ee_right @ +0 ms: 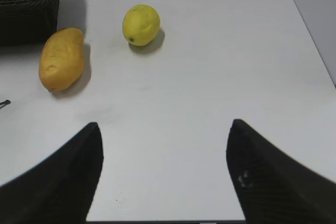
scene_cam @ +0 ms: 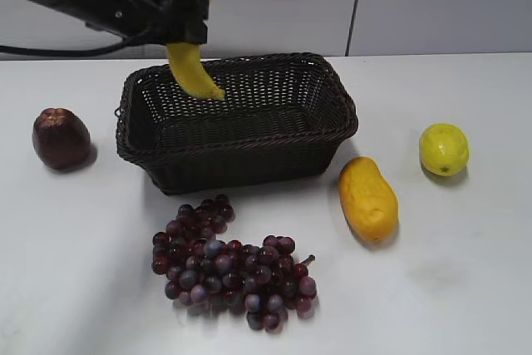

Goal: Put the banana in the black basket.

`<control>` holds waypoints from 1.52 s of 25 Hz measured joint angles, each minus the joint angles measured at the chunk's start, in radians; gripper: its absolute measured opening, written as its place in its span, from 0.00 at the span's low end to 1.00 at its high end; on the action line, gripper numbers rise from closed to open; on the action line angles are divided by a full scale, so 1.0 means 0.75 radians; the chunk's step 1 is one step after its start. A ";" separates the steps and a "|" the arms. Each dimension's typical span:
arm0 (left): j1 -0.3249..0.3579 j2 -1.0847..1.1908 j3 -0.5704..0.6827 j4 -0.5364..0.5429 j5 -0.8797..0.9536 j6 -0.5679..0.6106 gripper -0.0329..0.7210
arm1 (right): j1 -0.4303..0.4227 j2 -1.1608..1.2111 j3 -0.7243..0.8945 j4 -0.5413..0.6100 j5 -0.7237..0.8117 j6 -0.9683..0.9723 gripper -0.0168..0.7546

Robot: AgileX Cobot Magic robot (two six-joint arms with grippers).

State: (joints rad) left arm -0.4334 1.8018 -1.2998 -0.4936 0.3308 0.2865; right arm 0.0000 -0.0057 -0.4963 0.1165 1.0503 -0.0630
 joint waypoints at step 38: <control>0.000 -0.552 -0.013 0.486 0.882 -0.191 0.82 | 0.000 0.000 0.000 0.000 0.000 0.000 0.78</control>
State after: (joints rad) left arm -0.4333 1.3877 -1.3094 -0.1289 0.9925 0.1435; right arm 0.0000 -0.0057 -0.4963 0.1165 1.0503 -0.0630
